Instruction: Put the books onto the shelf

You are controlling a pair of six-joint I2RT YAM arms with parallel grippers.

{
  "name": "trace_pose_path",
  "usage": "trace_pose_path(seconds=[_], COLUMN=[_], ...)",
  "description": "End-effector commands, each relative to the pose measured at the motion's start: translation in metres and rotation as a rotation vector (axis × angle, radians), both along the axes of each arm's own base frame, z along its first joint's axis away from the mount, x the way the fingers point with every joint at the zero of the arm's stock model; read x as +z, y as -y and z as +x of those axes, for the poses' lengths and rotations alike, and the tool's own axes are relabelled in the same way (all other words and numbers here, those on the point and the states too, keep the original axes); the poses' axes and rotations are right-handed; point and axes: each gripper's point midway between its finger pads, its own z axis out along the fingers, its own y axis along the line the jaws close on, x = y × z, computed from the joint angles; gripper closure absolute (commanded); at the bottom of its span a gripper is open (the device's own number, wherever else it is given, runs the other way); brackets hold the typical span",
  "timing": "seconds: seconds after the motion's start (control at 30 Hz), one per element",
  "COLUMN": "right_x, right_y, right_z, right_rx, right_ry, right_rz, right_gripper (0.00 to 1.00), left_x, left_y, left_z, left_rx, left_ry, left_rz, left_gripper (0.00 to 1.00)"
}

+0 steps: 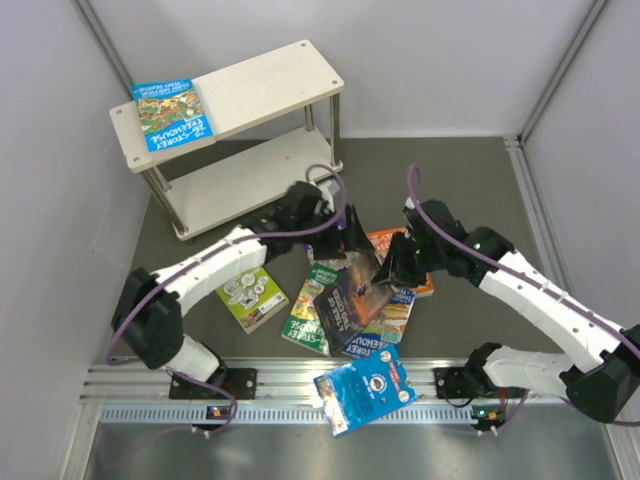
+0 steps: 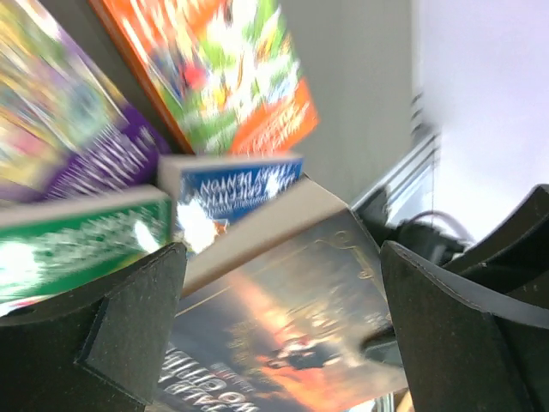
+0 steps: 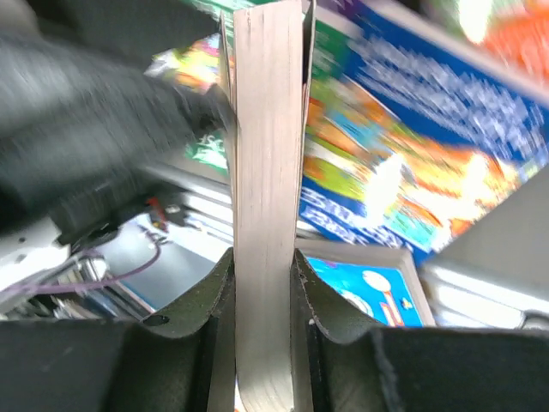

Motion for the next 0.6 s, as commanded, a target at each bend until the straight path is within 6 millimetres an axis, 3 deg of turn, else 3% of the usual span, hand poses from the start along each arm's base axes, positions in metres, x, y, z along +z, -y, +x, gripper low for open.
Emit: trace_pose_path(seconds=[0.0, 0.07, 0.1, 0.2, 0.37, 0.4, 0.43, 0.57], right_x=[0.104, 0.130, 0.151, 0.180, 0.201, 0.196, 0.205, 0.211], right_y=[-0.026, -0.035, -0.038, -0.042, -0.047, -0.045, -0.046, -0.041], right_z=[0.033, 0.029, 0.029, 0.020, 0.006, 0.007, 0.010, 0.015], right_rx=[0.140, 0.238, 0.266, 0.345, 0.392, 0.381, 0.382, 0.368], right_ry=[0.313, 0.381, 0.431, 0.507, 0.516, 0.500, 0.532, 0.503], right_rz=[0.188, 0.245, 0.278, 0.357, 0.523, 0.544, 0.586, 0.665], right_gripper=[1.00, 1.00, 1.00, 1.00, 1.00, 1.00, 1.00, 1.00], left_x=[0.035, 0.056, 0.069, 0.096, 0.131, 0.134, 0.143, 0.164], left_y=[-0.075, -0.097, -0.099, -0.104, -0.094, -0.093, -0.090, -0.086], left_z=[0.032, 0.051, 0.045, 0.043, 0.022, 0.018, 0.016, 0.000], left_rx=[0.066, 0.100, 0.055, -0.004, -0.106, -0.107, -0.130, -0.221], left_ry=[0.108, 0.179, 0.223, 0.323, 0.432, 0.427, 0.463, 0.464], left_rz=[0.066, 0.017, -0.032, -0.128, -0.309, -0.341, -0.382, -0.478], left_gripper=[0.01, 0.01, 0.01, 0.01, 0.01, 0.01, 0.01, 0.01])
